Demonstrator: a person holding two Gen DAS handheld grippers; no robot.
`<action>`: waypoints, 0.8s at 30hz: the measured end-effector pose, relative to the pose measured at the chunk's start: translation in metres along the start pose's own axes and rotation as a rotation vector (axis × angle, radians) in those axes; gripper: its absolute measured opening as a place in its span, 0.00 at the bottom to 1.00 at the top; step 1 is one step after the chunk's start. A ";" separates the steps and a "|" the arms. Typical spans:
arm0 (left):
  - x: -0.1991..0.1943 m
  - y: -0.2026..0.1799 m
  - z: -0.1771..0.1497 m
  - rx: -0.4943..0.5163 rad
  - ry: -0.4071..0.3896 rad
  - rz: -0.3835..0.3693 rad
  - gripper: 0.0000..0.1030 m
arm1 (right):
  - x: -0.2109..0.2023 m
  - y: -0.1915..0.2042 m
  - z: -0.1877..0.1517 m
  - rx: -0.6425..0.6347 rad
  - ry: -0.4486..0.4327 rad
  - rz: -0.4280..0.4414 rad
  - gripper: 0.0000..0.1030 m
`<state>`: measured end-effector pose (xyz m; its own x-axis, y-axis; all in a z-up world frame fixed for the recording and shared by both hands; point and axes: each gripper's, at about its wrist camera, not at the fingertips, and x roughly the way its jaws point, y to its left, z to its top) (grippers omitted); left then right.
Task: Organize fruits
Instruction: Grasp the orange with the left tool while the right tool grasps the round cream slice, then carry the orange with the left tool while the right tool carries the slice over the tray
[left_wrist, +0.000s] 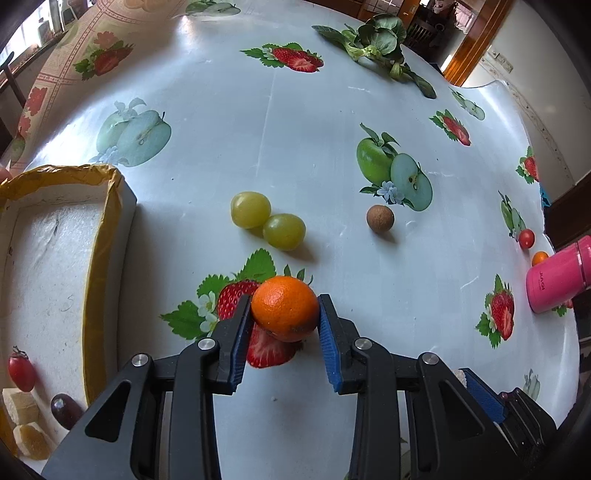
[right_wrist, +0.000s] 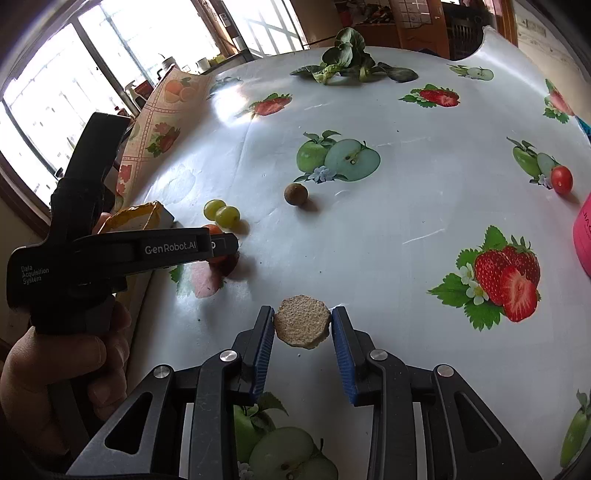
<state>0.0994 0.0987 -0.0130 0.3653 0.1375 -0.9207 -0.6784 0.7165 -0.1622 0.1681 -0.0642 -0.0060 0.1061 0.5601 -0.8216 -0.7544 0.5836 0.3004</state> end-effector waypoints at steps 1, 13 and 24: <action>-0.004 0.001 -0.005 0.003 -0.002 0.002 0.31 | -0.003 0.003 -0.001 -0.008 -0.001 0.000 0.31; -0.052 0.015 -0.057 0.024 -0.025 0.024 0.31 | -0.024 0.040 -0.015 -0.075 -0.008 0.003 0.31; -0.089 0.047 -0.072 0.014 -0.074 0.052 0.31 | -0.035 0.080 -0.022 -0.130 -0.021 0.016 0.31</action>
<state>-0.0104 0.0711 0.0356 0.3765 0.2251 -0.8987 -0.6891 0.7164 -0.1093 0.0901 -0.0502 0.0364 0.1058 0.5818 -0.8064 -0.8336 0.4940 0.2470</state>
